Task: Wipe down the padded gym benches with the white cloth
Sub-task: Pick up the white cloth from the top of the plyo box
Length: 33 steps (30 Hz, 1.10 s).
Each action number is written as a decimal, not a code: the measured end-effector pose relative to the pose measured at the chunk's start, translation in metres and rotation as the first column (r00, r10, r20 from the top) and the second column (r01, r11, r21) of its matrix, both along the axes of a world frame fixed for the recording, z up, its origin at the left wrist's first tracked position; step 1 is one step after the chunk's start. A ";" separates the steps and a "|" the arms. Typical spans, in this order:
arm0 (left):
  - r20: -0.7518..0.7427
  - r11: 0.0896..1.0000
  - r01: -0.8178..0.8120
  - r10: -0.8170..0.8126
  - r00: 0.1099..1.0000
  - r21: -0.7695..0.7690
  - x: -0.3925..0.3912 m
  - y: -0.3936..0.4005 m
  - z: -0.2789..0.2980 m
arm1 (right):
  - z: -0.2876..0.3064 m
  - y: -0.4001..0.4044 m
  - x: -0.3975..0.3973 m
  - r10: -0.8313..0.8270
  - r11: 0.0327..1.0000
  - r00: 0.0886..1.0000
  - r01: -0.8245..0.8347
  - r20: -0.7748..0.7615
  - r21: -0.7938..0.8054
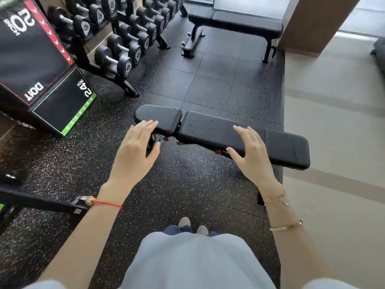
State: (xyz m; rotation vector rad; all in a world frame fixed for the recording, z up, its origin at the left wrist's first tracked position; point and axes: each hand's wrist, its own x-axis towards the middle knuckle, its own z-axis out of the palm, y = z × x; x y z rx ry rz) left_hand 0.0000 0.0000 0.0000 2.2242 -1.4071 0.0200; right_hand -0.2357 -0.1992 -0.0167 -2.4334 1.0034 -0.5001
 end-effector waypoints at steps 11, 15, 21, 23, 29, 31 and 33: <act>-0.017 0.994 -0.109 0.109 0.994 0.020 -0.011 0.023 -0.005 | -0.002 -0.002 0.008 0.065 0.998 0.998 -0.065 -0.007 0.022; -0.026 0.983 -0.181 0.182 0.983 0.035 -0.011 0.034 -0.009 | -0.005 -0.005 0.023 0.127 0.991 0.992 -0.126 -0.012 0.035; -0.068 0.953 -0.299 0.302 0.951 0.040 0.007 0.055 -0.015 | -0.010 -0.004 0.082 0.259 0.965 0.964 -0.257 -0.052 0.057; -0.070 0.938 -0.345 0.347 0.935 0.040 0.022 0.062 -0.019 | -0.014 -0.003 0.112 0.314 0.948 0.947 -0.310 -0.064 0.068; -0.096 0.881 -0.472 0.474 0.875 0.041 0.098 0.087 -0.032 | -0.024 0.009 0.230 0.450 0.892 0.891 -0.444 -0.065 0.080; -0.096 0.861 -0.507 0.508 0.856 0.042 0.132 0.098 -0.031 | -0.024 0.017 0.278 0.490 0.871 0.870 -0.486 -0.054 0.078; -0.089 0.842 -0.537 0.539 0.837 0.045 0.167 0.111 -0.027 | -0.022 0.029 0.325 0.525 0.850 0.850 -0.521 -0.041 0.078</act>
